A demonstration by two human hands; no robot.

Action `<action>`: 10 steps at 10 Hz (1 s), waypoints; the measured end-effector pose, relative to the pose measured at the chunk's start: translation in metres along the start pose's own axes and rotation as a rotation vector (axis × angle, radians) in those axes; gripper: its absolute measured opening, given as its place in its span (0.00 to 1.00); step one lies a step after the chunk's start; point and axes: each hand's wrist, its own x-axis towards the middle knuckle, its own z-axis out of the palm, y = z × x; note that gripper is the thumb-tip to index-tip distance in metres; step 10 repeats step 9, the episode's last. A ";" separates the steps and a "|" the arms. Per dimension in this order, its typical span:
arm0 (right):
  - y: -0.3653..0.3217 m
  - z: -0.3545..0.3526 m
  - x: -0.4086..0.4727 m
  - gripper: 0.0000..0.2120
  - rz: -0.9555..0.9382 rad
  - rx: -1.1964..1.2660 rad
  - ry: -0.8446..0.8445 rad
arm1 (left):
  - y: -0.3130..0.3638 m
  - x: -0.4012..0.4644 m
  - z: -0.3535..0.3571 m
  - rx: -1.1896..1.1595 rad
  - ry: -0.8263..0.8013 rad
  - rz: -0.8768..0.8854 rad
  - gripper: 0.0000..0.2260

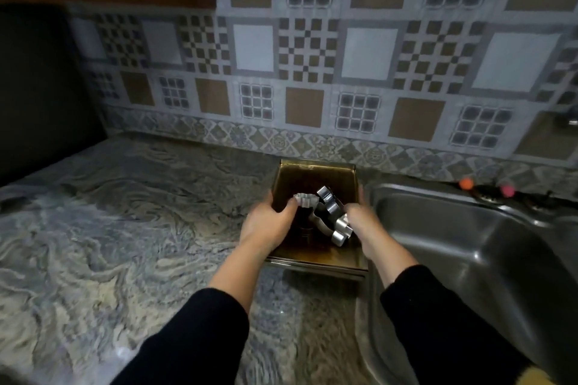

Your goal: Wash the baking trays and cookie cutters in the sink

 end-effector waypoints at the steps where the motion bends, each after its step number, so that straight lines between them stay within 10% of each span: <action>1: -0.009 -0.002 0.037 0.30 0.013 0.039 0.011 | 0.004 0.037 0.007 -0.068 -0.072 -0.007 0.28; 2: -0.022 -0.002 0.073 0.28 -0.007 0.069 -0.018 | 0.008 0.076 0.014 -0.140 -0.133 0.011 0.17; 6: -0.013 0.015 0.159 0.30 0.073 0.039 0.085 | 0.013 0.182 0.042 -0.114 -0.229 -0.041 0.37; 10: -0.004 0.010 0.163 0.45 0.086 0.104 0.092 | 0.014 0.189 0.039 -0.167 -0.284 -0.015 0.23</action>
